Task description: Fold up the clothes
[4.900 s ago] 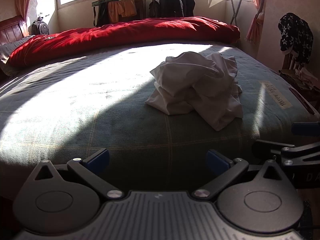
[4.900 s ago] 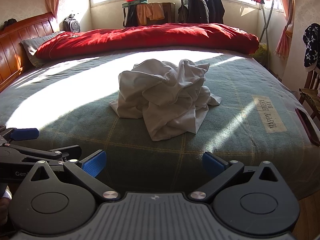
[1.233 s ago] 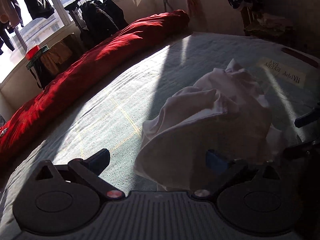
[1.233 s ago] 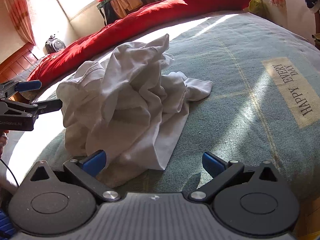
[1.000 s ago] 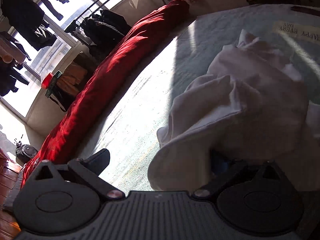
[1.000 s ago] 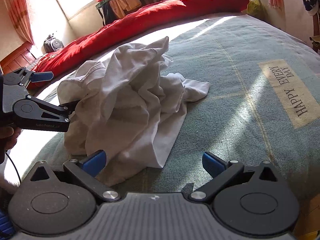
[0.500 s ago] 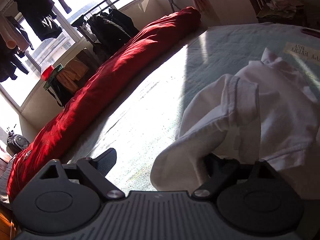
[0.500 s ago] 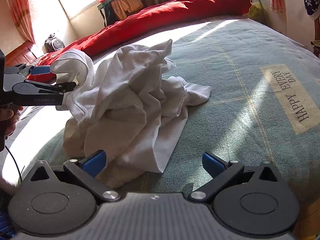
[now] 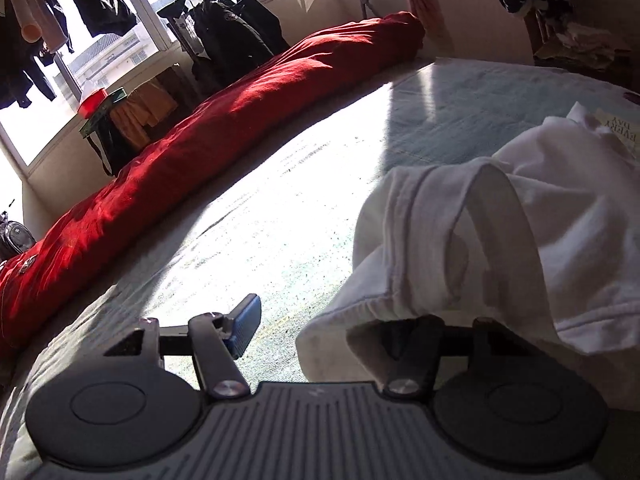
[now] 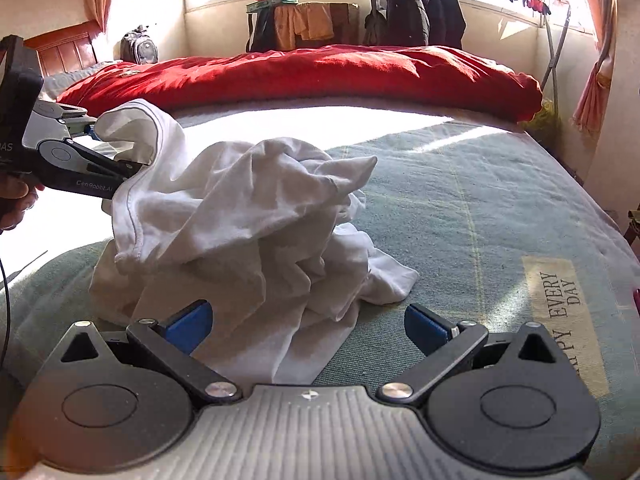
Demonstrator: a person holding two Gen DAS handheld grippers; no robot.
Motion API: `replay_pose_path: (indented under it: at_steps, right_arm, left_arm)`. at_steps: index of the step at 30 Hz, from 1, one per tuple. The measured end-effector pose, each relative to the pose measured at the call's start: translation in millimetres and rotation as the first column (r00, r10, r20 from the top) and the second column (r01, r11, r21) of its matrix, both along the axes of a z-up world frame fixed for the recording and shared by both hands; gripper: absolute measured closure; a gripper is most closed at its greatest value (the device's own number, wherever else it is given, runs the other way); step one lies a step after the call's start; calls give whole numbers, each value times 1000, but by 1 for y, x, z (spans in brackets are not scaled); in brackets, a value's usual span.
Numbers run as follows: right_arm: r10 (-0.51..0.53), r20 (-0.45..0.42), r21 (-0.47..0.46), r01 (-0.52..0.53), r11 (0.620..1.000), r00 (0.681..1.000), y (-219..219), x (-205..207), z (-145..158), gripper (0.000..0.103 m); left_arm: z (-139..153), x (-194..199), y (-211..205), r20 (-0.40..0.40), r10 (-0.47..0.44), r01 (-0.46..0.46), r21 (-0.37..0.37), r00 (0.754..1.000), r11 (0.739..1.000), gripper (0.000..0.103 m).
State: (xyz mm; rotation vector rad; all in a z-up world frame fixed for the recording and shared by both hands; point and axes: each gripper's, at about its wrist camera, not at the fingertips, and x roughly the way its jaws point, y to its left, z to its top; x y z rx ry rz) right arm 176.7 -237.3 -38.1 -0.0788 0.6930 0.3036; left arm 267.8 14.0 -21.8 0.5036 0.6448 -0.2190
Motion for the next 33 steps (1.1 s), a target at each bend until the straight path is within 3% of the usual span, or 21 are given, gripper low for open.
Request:
replay_pose_path:
  at_steps: [5,10,15,18,21,25,30,33]
  right_arm:
    - [143,82,-105,-134,985,986,30,15,-7,0]
    - [233,73,-250,-209,946,970,63,21,-34,0]
    - [228,17,-75,-226,971,973,36,34,-40,0]
    - [193,-7,-63,-193,979,981,34,32,-30,0]
    - [216,93,-161,-199,967,972,35,12,-10,0]
    - [265,263,-281,-189,941,928,19,-14,27,0]
    - [326,272,-538,-138,832,905,13,5,21,0]
    - [350,239,-515,-187,836,906,12,19,11,0]
  left_arm:
    - [-7,-6,7,-15,-8,8,-46,1000,999,54]
    - [-3,-7,16,10,17,-17,-72,1000,997,56]
    - [6,-4,26,40,77,-72,-108,996,991,66]
    - [9,-6,30,62,102,-96,-95,993,991,68]
    - [10,-10,37,59,107,-100,-110,993,989,68]
    - [6,-12,42,54,117,-110,-124,992,986,68]
    - [5,-13,45,50,132,-123,-153,990,980,68]
    - [6,-13,46,48,135,-126,-159,990,979,68]
